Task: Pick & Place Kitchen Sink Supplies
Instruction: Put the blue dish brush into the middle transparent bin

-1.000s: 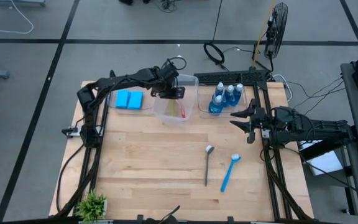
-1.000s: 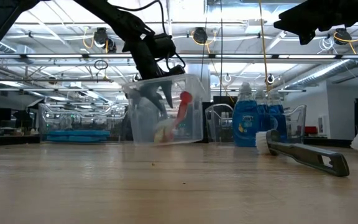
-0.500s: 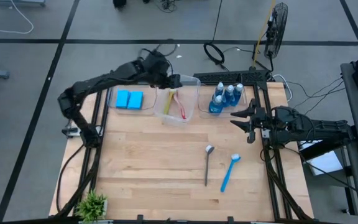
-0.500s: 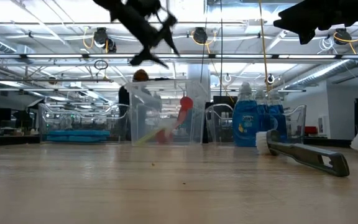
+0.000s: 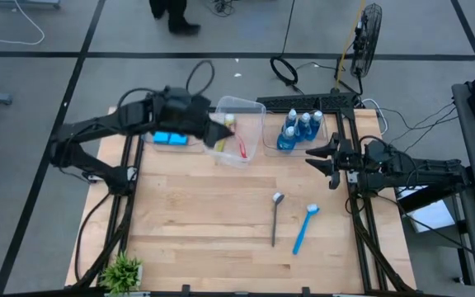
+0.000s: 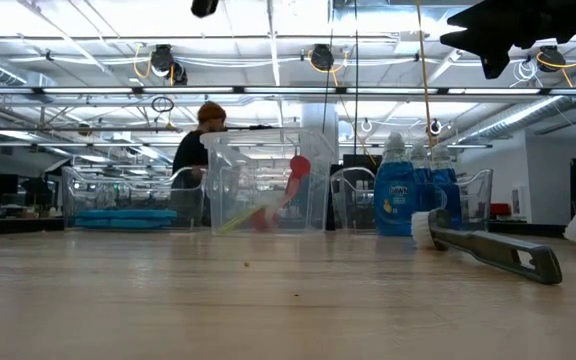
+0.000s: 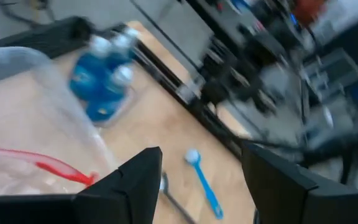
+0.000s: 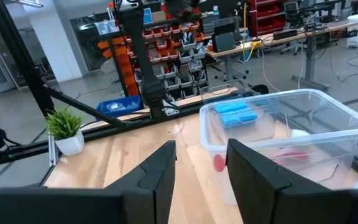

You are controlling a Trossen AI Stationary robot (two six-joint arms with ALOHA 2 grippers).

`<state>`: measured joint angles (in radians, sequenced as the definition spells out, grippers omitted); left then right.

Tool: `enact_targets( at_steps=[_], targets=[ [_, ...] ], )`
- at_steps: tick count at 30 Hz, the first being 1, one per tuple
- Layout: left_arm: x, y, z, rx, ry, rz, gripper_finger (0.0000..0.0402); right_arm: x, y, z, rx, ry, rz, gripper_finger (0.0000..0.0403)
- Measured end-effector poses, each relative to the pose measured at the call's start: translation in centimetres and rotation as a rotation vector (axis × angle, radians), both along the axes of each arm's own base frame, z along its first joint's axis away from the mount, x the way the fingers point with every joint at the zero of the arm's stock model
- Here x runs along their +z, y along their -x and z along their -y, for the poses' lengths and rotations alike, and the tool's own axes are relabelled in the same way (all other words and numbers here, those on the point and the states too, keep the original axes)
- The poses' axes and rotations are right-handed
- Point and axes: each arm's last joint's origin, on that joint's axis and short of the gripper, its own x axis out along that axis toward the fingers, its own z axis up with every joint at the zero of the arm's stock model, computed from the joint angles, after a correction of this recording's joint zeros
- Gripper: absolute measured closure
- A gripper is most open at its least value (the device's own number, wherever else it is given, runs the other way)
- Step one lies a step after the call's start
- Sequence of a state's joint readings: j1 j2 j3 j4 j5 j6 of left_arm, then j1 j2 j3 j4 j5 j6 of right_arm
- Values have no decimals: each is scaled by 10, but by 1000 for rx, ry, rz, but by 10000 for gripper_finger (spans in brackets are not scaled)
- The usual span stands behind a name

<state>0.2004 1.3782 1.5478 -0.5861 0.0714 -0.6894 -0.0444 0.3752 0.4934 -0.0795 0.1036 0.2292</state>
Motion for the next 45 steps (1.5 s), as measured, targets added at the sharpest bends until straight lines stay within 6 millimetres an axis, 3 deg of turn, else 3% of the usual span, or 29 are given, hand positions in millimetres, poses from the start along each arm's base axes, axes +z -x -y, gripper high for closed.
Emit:
enact_targets(
  at_steps=[8,12,17,27,32,40,45],
  targets=[
    [-6,-7,57,-206,-128,-58,178,0,0,0,-1,-78,12,273],
    [-11,-4,70,-32,-209,-124,178,0,0,-1,24,-99,13,273],
    [-18,7,79,190,-261,-218,178,2,0,-6,190,-72,22,273],
    [-37,11,88,189,-270,-236,178,11,0,-13,293,-41,112,273],
    [-60,17,87,159,-279,-194,178,9,-4,-18,310,-55,90,273],
    [-89,47,82,47,-298,-45,178,4,-15,-25,267,-92,42,273],
    [-108,73,78,41,-320,-11,178,14,-23,-29,240,-104,36,273]
  ],
)
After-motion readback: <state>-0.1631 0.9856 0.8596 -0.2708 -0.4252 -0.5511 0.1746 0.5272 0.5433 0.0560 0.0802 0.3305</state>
